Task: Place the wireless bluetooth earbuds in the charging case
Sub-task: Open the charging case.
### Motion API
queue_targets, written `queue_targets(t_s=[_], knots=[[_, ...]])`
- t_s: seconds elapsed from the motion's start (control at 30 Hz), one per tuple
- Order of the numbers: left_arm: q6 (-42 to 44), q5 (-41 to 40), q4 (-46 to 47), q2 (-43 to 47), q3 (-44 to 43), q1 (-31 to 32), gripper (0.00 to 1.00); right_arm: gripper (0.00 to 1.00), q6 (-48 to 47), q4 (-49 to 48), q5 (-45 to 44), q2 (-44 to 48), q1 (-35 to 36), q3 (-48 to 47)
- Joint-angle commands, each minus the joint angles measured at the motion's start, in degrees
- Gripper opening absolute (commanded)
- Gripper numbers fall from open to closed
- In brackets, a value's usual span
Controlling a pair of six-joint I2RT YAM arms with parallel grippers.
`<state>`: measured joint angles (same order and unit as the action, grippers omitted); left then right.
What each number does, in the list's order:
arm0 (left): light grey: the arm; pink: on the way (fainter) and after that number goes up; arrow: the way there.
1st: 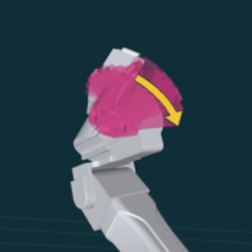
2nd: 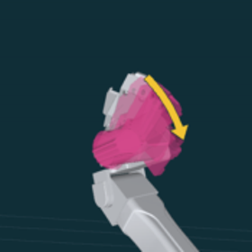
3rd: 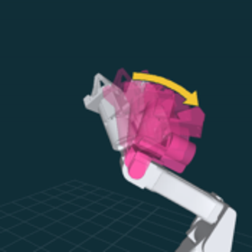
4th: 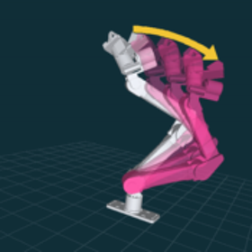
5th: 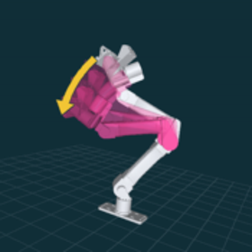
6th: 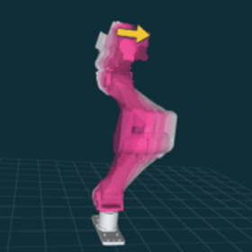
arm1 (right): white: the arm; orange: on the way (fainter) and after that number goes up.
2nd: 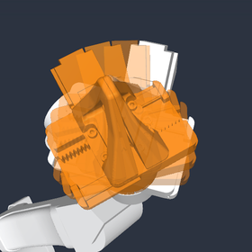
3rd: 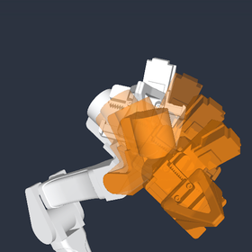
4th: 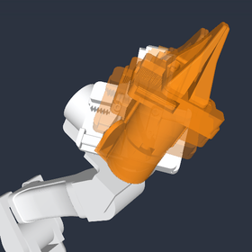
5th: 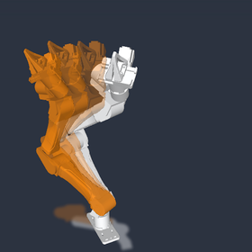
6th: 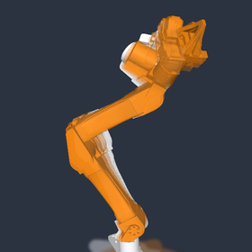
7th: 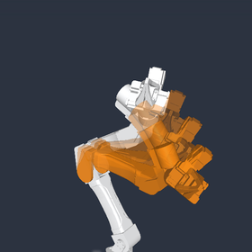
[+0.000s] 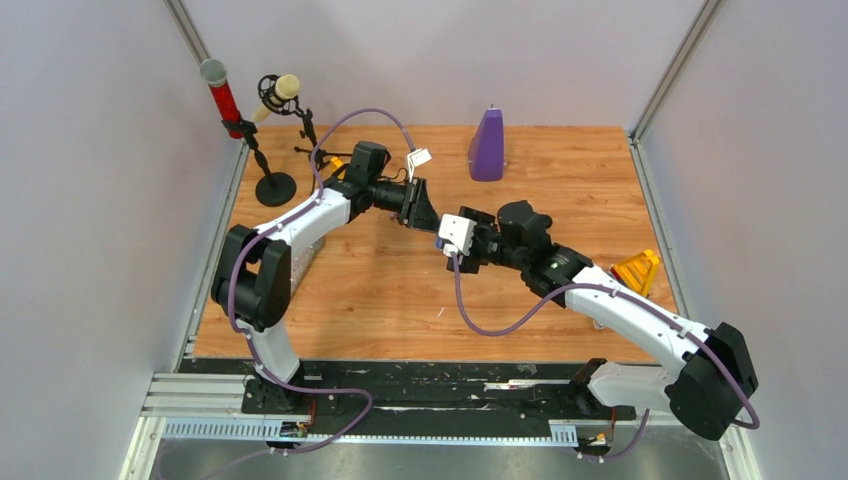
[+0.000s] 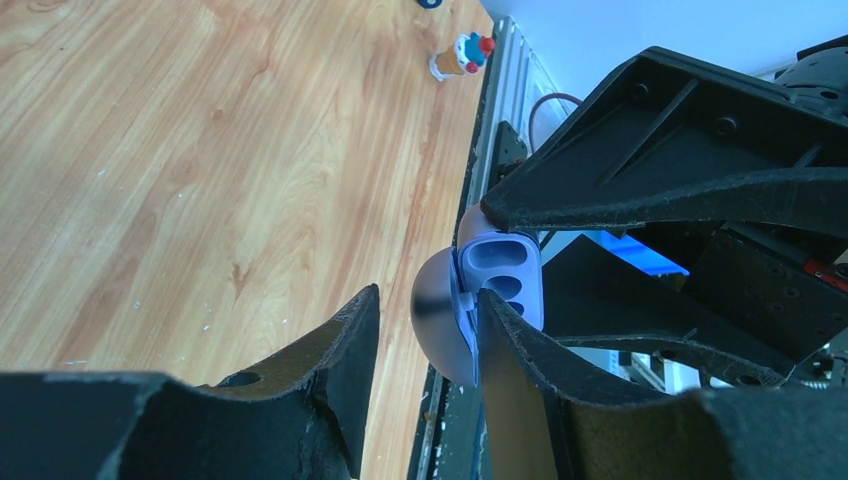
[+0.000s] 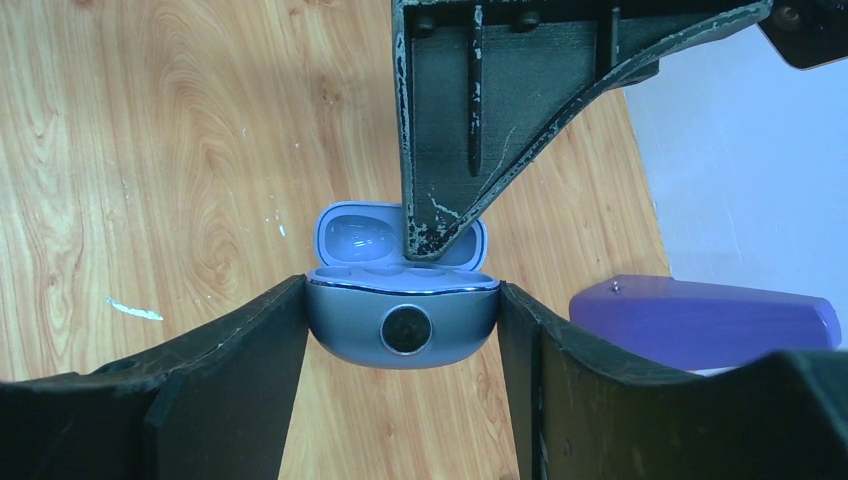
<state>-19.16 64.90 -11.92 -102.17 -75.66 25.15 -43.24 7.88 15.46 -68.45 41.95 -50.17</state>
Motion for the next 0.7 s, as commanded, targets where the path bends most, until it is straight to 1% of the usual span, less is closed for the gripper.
queue_targets(t_s=[0.0,0.1,0.13,0.17,0.27,0.43,0.53,0.67], knots=[[1.3,0.3,-0.1,0.1,0.0,0.1,0.48,0.38,-0.5,-2.9,-0.9,0.0,0.6,0.1],[1.9,0.0,-0.9,0.1,-0.3,0.1,0.48,0.39,-0.5,-2.9,-1.2,0.0,0.5,0.1],[2.1,0.0,-1.3,0.0,-0.4,0.0,0.48,0.39,-0.5,-3.1,-1.4,0.0,0.6,0.1],[2.7,0.0,-1.9,0.0,-0.6,0.1,0.52,0.39,-0.5,-3.3,-1.7,0.1,0.6,0.2],[3.4,-0.4,-2.7,0.0,-0.7,0.1,0.55,0.39,-0.6,-3.5,-2.0,0.1,0.6,0.2],[4.0,-0.8,-3.6,0.0,-1.1,0.1,0.54,0.39,-0.9,-3.5,-1.9,0.0,0.7,0.4],[4.1,-1.6,-3.8,0.0,-1.2,0.1,0.51,0.39,-1.0,-3.3,-1.9,-0.1,0.9,0.3],[4.1,-2.4,-3.9,0.1,-1.1,0.2,0.49,0.39,-1.5,-3.1,-2.4,-0.5,1.5,0.3]])
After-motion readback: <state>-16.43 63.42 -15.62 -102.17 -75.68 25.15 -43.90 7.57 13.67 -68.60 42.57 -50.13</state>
